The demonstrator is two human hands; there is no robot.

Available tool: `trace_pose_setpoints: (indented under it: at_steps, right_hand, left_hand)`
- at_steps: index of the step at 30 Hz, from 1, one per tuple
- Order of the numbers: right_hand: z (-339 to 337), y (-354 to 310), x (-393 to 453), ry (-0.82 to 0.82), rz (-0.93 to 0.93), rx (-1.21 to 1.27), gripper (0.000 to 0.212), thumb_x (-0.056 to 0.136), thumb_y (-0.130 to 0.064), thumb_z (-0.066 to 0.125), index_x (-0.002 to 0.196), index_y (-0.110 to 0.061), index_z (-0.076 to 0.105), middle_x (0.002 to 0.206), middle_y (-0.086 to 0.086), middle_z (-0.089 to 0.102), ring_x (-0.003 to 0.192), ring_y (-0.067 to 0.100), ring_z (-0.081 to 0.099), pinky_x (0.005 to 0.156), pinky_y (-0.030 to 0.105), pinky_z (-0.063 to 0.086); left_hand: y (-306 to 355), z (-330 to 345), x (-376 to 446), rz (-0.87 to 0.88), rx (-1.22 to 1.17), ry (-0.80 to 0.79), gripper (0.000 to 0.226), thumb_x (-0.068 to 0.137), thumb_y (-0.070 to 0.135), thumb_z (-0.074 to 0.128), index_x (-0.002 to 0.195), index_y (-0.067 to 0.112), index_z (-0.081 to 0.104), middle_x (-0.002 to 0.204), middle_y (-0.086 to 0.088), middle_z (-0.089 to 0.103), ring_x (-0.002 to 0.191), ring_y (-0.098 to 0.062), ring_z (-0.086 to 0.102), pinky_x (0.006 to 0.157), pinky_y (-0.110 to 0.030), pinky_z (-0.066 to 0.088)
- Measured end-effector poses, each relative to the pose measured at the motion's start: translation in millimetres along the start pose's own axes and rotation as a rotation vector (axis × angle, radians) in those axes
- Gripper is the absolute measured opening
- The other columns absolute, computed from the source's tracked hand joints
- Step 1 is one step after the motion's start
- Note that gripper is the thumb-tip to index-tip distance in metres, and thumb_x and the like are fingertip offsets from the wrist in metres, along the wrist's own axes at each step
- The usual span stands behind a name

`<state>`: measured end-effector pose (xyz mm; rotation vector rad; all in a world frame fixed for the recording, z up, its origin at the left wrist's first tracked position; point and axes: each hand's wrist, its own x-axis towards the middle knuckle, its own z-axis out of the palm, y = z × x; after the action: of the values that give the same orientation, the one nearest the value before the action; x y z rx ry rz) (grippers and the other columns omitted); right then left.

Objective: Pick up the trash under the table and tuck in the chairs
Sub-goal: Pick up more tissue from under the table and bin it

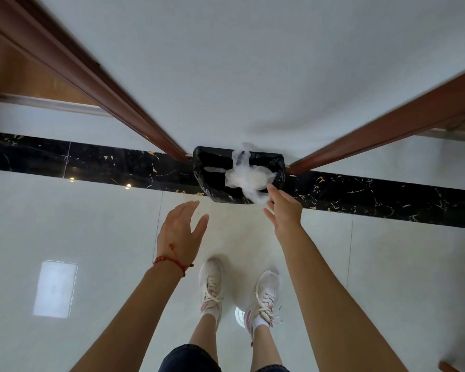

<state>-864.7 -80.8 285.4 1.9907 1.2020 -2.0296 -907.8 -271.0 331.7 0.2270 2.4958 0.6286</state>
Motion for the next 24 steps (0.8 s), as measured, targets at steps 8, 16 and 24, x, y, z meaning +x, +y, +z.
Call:
trace_pose_setpoints:
  at_steps: [8, 16, 24]
  right_hand:
    - [-34.2, 13.2, -41.3, 0.011, -0.305, -0.43, 0.047, 0.084, -0.027, 0.062, 0.126, -0.008, 0.053, 0.129, 0.007, 0.058, 0.118, 0.02, 0.055, 0.099, 0.026, 0.04]
    - [-67.9, -5.0, -105.9, -0.043, -0.794, -0.836, 0.05, 0.087, -0.03, 0.059, 0.131, -0.012, 0.047, 0.139, 0.006, 0.048, 0.13, 0.019, 0.042, 0.106, 0.035, 0.038]
    - [-120.6, -33.5, -197.8, 0.033, -1.085, -1.125, 0.049, 0.087, -0.032, 0.058, 0.128, -0.007, 0.05, 0.135, 0.013, 0.052, 0.127, 0.028, 0.046, 0.098, 0.041, 0.045]
  left_hand:
    - [13.0, -13.0, -14.8, 0.036, 0.044, -0.013, 0.043, 0.09, 0.027, 0.051, 0.128, 0.007, 0.047, 0.134, -0.013, 0.051, 0.126, -0.028, 0.043, 0.105, -0.036, 0.033]
    - [46.8, -46.2, -58.0, 0.102, 0.111, -0.017, 0.044, 0.09, 0.027, 0.05, 0.129, 0.007, 0.046, 0.134, -0.014, 0.05, 0.127, -0.028, 0.042, 0.105, -0.039, 0.034]
    - [100.9, -90.7, -130.0, 0.179, 0.117, 0.048, 0.048, 0.089, 0.036, 0.045, 0.125, 0.005, 0.051, 0.131, -0.017, 0.053, 0.124, -0.032, 0.046, 0.103, -0.043, 0.036]
